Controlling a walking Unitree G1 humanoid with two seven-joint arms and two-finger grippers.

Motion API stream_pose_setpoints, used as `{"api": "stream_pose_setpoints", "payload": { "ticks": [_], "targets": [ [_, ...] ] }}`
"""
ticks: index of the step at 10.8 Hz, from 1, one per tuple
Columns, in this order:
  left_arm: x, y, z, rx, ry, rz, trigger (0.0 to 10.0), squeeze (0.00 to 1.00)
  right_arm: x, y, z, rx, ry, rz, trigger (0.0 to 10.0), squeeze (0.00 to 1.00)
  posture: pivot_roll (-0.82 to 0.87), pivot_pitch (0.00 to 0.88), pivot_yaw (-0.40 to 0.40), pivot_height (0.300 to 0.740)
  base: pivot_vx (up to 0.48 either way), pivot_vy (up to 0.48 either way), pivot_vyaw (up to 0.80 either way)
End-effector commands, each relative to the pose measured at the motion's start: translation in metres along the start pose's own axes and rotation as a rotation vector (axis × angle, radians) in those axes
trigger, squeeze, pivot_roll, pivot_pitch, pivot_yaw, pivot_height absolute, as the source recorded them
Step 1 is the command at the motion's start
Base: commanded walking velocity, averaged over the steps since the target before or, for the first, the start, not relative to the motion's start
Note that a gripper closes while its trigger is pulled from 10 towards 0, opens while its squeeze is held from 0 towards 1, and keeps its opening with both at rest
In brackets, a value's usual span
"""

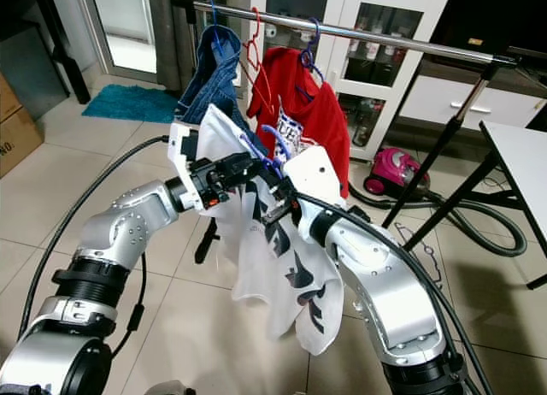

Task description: Hang hanger

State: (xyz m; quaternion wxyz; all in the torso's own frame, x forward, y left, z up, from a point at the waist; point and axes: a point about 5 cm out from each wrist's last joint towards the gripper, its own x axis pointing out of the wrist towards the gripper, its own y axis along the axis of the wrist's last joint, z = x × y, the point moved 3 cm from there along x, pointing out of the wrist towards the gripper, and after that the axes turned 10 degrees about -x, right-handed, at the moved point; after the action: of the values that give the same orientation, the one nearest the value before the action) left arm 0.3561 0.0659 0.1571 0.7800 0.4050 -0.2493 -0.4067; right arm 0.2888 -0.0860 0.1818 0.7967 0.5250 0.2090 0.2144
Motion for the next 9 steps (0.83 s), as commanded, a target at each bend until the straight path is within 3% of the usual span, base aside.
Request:
{"api": "stream_pose_setpoints", "payload": {
  "ticks": [1,2,3,4,9],
  "targets": [
    [0.0053,0.0019,0.0045,0.016,-0.016,0.003,10.0,0.00,0.0012,0.0083,0.0039,-0.024,-0.003,0.030,10.0,0.00,-0.02,0.000,-0.037,0.740,0.000,0.000,0.00],
    [0.0056,0.0061,0.0026,0.009,-0.007,0.024,10.0,0.00,0.0015,0.0084,0.0038,-0.024,-0.001,0.031,10.0,0.00,-0.02,0.000,-0.037,0.740,0.000,0.000,0.00],
    [0.0054,0.0082,0.0007,0.004,0.010,0.036,1.7,0.00,0.0019,0.0087,0.0037,-0.025,0.000,0.032,10.0,0.00,-0.02,0.000,-0.037,0.740,0.000,0.000,0.00],
    [0.0050,0.0086,-0.0020,0.004,0.029,0.040,0.0,0.00,0.0022,0.0087,0.0037,-0.027,0.002,0.032,10.0,0.00,-0.02,0.000,-0.038,0.740,0.000,0.000,0.00],
    [0.0045,0.0107,-0.0038,-0.013,0.041,0.065,0.0,0.00,0.0031,0.0075,0.0045,-0.030,-0.002,0.026,10.0,0.00,-0.02,0.000,-0.035,0.740,0.000,0.000,0.00]
  ]
}}
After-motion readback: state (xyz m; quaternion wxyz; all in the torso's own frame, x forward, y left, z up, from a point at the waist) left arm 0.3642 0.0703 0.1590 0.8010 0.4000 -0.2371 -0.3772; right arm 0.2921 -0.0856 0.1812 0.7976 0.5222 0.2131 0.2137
